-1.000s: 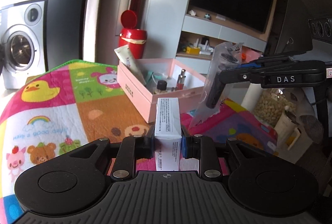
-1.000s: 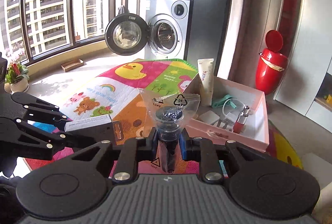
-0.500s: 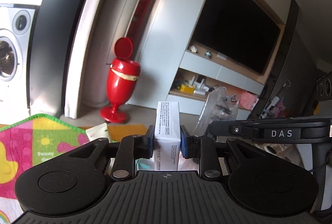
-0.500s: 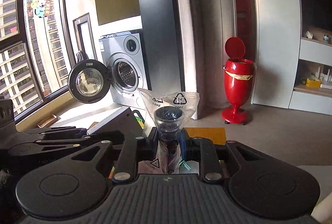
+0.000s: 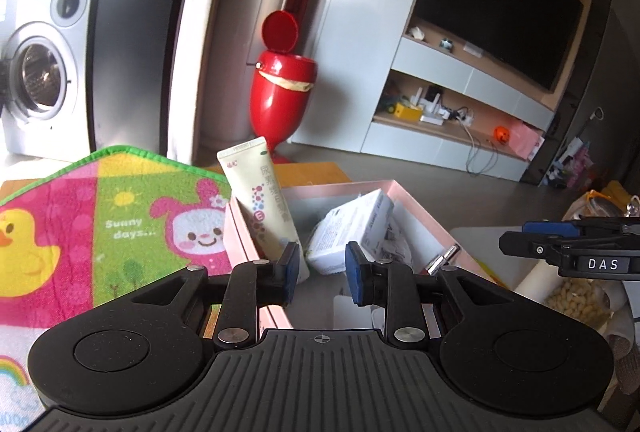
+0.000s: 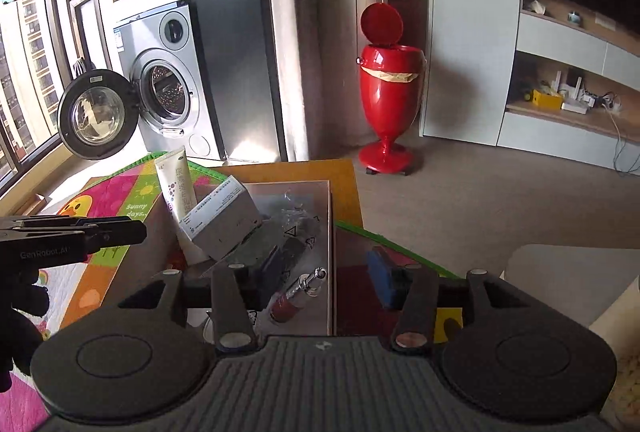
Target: Organize rigid objects
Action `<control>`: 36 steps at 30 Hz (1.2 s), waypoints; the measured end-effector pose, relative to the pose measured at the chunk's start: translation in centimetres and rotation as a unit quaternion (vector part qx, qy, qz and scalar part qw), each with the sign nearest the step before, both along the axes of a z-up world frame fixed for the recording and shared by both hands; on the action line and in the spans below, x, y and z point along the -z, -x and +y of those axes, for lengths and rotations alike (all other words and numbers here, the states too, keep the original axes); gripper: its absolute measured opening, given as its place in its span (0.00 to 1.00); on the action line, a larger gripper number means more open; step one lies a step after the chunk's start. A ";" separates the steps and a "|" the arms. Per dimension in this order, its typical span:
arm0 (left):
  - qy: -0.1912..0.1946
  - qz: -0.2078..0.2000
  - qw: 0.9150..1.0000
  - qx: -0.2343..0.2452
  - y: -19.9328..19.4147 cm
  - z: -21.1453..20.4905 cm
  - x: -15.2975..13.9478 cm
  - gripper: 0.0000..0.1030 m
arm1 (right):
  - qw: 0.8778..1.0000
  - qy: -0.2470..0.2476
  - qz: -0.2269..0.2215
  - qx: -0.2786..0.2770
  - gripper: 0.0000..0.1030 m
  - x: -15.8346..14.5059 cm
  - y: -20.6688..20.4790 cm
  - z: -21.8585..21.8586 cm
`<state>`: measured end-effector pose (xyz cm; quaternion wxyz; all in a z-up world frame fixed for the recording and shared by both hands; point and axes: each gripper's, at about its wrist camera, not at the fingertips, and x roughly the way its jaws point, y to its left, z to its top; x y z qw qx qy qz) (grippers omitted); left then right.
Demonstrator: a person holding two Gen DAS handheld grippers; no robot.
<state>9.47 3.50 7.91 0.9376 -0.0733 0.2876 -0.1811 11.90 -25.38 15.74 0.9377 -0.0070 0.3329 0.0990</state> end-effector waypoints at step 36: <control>-0.120 0.026 0.981 -0.153 11.2 -3.1 8.1 0.63 | 1.000 0.016 0.018 -0.016 1.00 10.9 7.5 6.2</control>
